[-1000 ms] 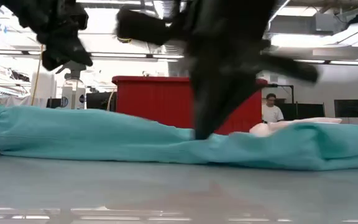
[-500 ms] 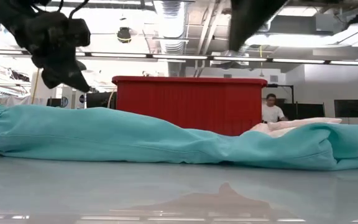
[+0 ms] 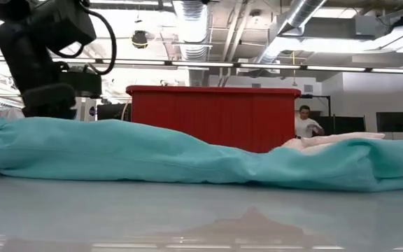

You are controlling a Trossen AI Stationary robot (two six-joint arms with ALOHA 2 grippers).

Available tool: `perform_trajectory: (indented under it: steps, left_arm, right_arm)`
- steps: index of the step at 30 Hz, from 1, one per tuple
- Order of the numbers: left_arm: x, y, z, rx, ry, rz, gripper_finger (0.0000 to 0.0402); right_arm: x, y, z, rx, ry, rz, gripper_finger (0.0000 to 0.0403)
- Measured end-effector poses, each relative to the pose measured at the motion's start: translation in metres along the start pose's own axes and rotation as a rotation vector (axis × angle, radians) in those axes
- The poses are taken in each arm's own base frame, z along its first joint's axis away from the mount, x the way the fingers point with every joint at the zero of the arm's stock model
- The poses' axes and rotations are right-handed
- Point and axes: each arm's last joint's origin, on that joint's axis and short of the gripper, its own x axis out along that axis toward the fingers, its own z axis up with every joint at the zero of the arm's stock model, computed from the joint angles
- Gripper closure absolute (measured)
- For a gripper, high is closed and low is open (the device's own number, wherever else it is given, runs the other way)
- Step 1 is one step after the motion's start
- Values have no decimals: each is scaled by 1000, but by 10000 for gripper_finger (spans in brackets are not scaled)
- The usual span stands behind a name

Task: Fold Laundry from Bin
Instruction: Fold the light blue shorts

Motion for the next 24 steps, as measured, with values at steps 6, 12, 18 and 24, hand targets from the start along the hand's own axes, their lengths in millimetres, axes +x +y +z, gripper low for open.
perform_trajectory:
  steps: [6,12,18,24]
  left_arm:
    - [12,-27,-3,-88,49,-227,401]
    - [3,-49,-8,-175,105,-443,401]
    - [-23,-74,-7,-142,99,-569,401]
    - [-42,-83,-3,-134,74,-589,401]
  right_arm:
    - [-2,0,-2,0,-4,4,389]
    - [-5,-13,-7,165,16,-110,389]
    - [8,-27,-25,276,123,-304,389]
    - [26,-37,-38,341,201,-488,389]
